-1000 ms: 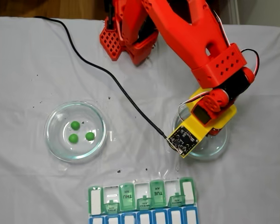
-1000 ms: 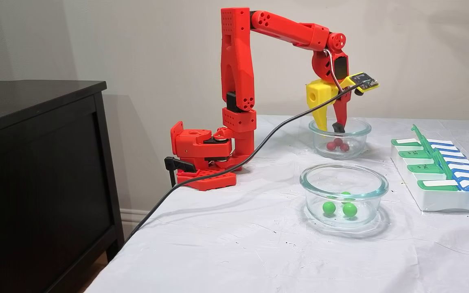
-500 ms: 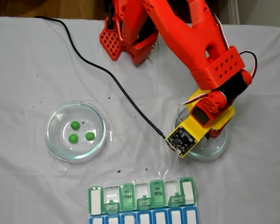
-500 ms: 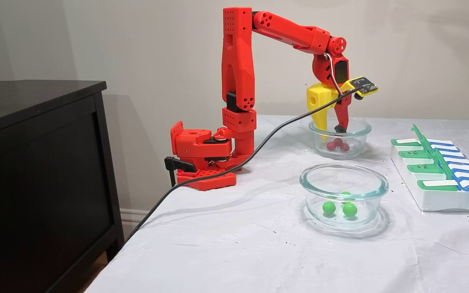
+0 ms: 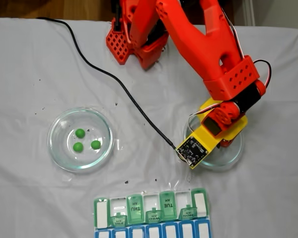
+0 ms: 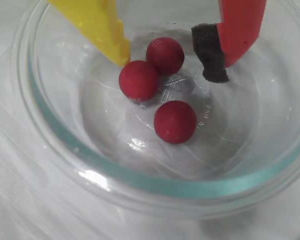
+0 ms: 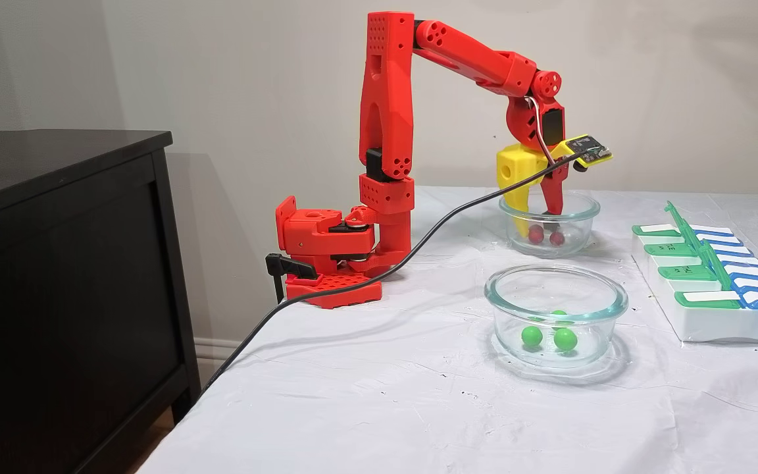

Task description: Sort medicines into box.

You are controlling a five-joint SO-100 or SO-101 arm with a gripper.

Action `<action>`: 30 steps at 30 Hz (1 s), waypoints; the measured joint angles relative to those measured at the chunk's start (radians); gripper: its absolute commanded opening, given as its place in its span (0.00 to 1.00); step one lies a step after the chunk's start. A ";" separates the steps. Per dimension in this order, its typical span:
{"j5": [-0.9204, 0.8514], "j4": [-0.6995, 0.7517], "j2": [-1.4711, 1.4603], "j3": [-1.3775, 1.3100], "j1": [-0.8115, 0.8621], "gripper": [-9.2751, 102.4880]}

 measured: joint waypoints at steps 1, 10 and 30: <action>0.000 0.000 -0.002 0.000 -0.002 0.30; 0.000 -0.005 -0.002 0.014 -0.021 0.28; -0.014 0.069 -0.002 0.014 -0.072 0.27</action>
